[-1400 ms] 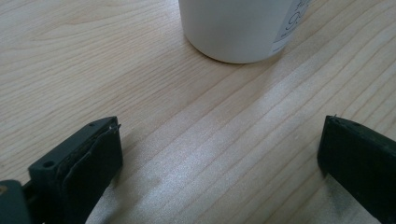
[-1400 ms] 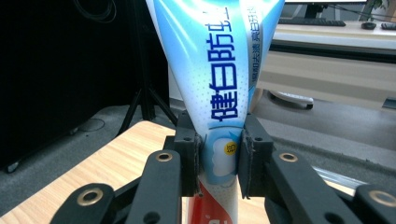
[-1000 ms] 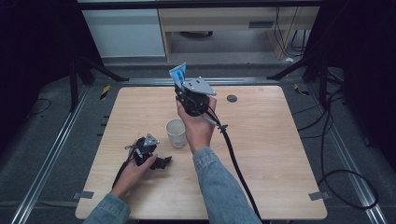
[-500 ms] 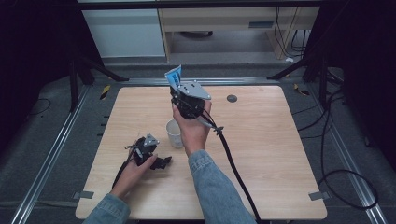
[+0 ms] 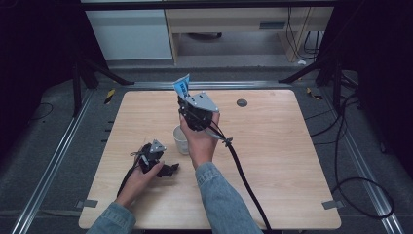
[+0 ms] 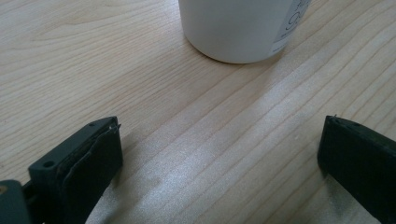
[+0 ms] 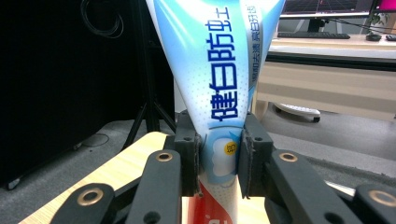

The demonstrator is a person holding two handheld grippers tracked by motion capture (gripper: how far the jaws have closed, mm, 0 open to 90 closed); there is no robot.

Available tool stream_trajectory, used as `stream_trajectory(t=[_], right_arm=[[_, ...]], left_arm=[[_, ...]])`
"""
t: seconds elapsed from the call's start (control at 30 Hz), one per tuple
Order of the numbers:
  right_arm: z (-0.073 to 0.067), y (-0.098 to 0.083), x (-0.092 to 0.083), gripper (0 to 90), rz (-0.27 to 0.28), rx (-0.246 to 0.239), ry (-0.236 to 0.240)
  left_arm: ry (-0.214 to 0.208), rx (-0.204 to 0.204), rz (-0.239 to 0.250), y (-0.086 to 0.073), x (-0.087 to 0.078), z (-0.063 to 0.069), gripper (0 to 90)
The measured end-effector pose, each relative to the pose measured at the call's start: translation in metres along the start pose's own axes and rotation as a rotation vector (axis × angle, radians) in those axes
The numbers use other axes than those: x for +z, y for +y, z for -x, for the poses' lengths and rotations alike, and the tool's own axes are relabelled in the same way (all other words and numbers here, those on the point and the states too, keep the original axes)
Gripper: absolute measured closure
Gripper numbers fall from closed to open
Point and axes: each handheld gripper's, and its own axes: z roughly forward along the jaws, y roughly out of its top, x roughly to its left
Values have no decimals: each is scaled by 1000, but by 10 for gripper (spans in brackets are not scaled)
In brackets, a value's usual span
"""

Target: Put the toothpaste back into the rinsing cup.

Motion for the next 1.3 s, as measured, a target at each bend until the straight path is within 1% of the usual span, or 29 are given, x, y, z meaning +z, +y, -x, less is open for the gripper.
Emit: stream_trajectory(t=[0.3, 0.33, 0.37, 0.4, 0.57, 0.63, 0.73, 0.87, 0.9, 0.93, 1.03, 1.13, 1.3], right_arm=[[-3, -12, 1, 729, -15, 16, 8], [-4, -17, 2, 729, -23, 12, 9], [-4, -17, 2, 729, -23, 12, 9], [-5, -21, 2, 729, -26, 16, 18], [-8, -28, 3, 729, -36, 9, 26], [-10, -33, 4, 729, -48, 15, 24], [-10, -35, 5, 729, -52, 9, 24], [-10, -39, 6, 729, -59, 18, 25], [-10, -41, 7, 729, -62, 15, 26], [-10, -45, 8, 729, -69, 23, 24], [-10, -49, 8, 729, -75, 23, 23], [-10, -55, 10, 729, -86, 11, 19], [-10, -61, 11, 729, -96, 14, 21]], left_arm=[[0, 0, 0, 0, 0, 0, 0], [1, 0, 2, 0, 0, 0, 0], [1, 0, 3, 0, 0, 0, 0], [1, 0, 2, 0, 0, 0, 0], [0, 1, 2, 0, 0, 0, 0], [0, 1, 2, 0, 0, 0, 0], [-1, -1, 2, 0, 0, 0, 0], [-1, 0, 2, 0, 0, 0, 0], [-1, 0, 2, 0, 0, 0, 0], [-1, 0, 2, 0, 0, 0, 0], [-1, 0, 2, 0, 0, 0, 0], [-1, 0, 2, 0, 0, 0, 0], [0, -2, 4, 0, 0, 0, 0]])
